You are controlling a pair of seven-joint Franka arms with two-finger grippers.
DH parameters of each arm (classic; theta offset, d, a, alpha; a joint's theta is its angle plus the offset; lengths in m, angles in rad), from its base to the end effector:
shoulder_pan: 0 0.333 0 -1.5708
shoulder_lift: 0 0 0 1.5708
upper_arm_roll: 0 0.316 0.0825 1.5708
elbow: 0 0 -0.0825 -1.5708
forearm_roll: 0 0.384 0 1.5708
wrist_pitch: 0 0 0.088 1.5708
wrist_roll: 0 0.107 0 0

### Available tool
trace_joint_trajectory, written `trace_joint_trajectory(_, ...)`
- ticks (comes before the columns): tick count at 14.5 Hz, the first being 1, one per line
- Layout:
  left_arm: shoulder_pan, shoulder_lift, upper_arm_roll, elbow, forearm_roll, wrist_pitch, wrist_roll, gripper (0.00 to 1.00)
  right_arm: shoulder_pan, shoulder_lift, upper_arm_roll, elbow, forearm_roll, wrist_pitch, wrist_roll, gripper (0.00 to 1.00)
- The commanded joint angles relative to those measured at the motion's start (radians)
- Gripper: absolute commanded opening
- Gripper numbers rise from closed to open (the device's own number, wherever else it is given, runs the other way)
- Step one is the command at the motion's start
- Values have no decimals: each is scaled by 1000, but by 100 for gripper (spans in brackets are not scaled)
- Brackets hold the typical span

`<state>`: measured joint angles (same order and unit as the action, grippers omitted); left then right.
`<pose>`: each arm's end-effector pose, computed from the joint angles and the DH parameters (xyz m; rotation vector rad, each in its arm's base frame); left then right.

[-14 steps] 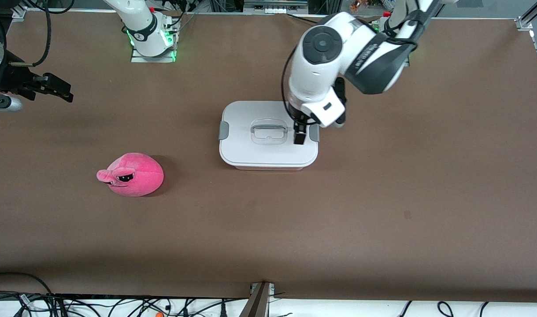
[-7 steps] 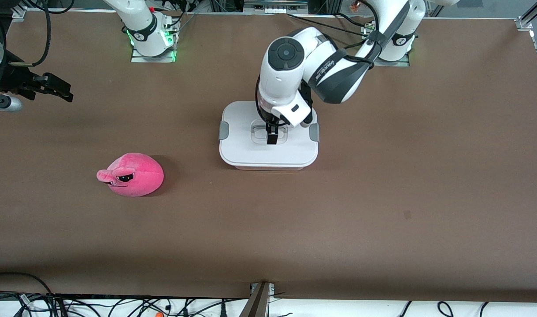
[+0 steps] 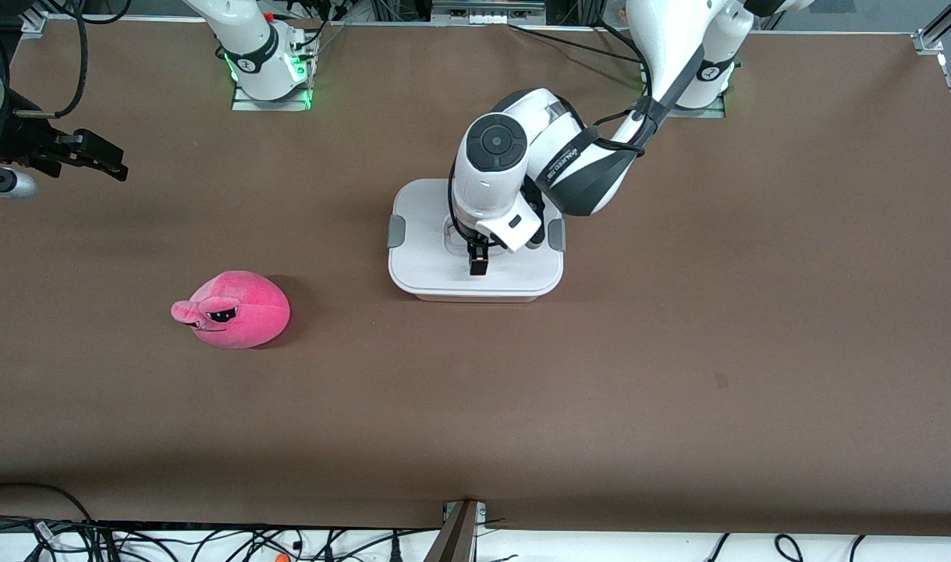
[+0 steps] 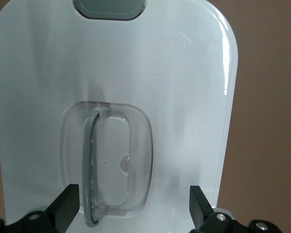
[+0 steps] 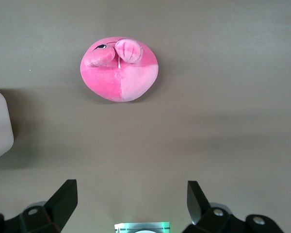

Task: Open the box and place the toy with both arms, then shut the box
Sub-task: 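Lower the left gripper and grasp the clear lid handle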

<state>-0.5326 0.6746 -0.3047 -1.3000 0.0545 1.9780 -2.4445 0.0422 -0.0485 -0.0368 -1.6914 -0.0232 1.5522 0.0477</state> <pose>0.5324 -0.5071 0.3623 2.1081 2.2881 -0.2168 0.5340 -0.0001 0.5927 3.1140 -0.0647 -0.1405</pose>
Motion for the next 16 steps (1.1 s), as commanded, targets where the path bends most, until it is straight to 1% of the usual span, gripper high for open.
trace_joint_trajectory(1,-14,5,4,42,-13,-28,-48,100,-4,-11,0,-8,0,-7,-2,100)
trace_joint_trajectory(6,-30,5,-1,41,-18,-57,-51,100,-4,-11,0,-8,0,-7,-2,100)
trace_joint_trajectory(11,-40,8,-2,2,-18,-103,-53,100,-4,-11,0,-8,0,-7,-2,100)
trace_joint_trajectory(16,-40,8,-2,-15,-16,-102,-51,100,-4,-11,0,-8,0,-7,-2,100)
